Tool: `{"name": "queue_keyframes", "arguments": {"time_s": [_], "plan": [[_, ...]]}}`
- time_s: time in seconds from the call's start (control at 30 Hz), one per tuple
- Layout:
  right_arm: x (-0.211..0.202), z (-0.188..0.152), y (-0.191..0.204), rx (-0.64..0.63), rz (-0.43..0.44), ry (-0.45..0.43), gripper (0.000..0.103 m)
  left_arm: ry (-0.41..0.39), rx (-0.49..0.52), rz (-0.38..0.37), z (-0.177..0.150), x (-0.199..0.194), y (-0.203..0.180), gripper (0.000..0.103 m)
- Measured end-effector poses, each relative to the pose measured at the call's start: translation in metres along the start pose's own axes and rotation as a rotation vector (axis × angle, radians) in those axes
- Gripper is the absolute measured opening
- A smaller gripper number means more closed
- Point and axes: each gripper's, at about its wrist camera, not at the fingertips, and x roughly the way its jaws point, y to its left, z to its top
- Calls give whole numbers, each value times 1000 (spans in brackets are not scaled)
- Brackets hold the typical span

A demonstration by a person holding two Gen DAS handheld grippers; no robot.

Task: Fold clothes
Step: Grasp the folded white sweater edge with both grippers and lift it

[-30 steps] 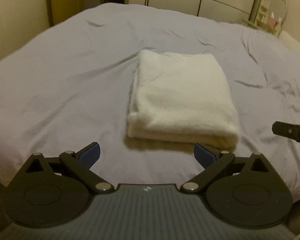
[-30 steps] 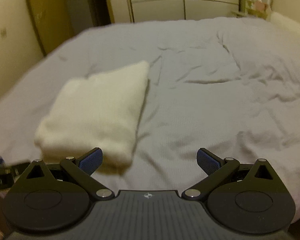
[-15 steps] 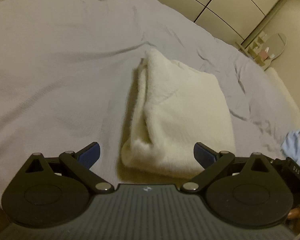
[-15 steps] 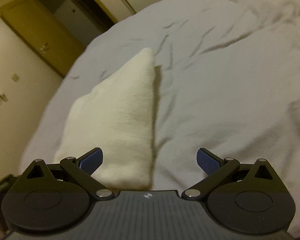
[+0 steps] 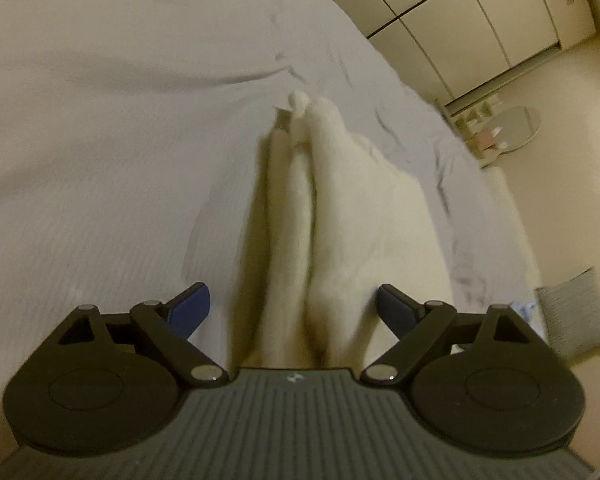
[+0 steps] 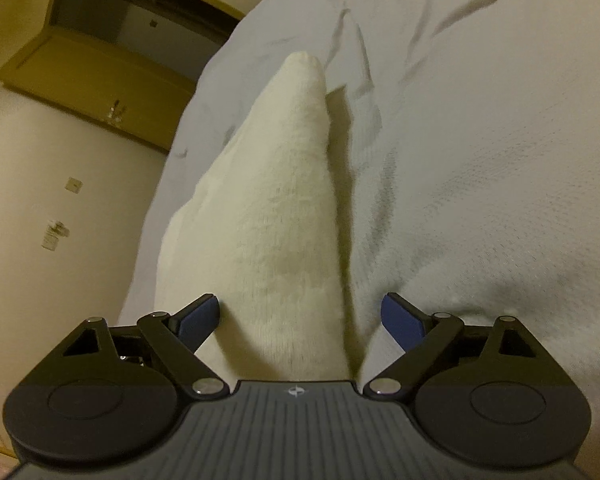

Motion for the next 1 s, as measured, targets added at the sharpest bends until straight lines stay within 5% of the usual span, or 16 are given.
{"name": "queue_keyframes", "arguments": {"time_s": [0.3, 0.47, 0.63, 0.77, 1.0], "plan": [[37, 24, -4, 48, 104, 31, 80, 107, -75, -175, 33, 58, 15, 59], [63, 38, -7, 54, 131, 94, 78, 151, -63, -194, 40, 78, 13, 58], [69, 41, -2, 101, 74, 108, 64, 177, -78, -128, 49, 77, -3, 43], [66, 47, 8, 164, 27, 117, 53, 193, -70, -39, 59, 67, -30, 39], [48, 78, 68, 147, 3, 162, 49, 155, -121, 20, 87, 20, -76, 38]]}}
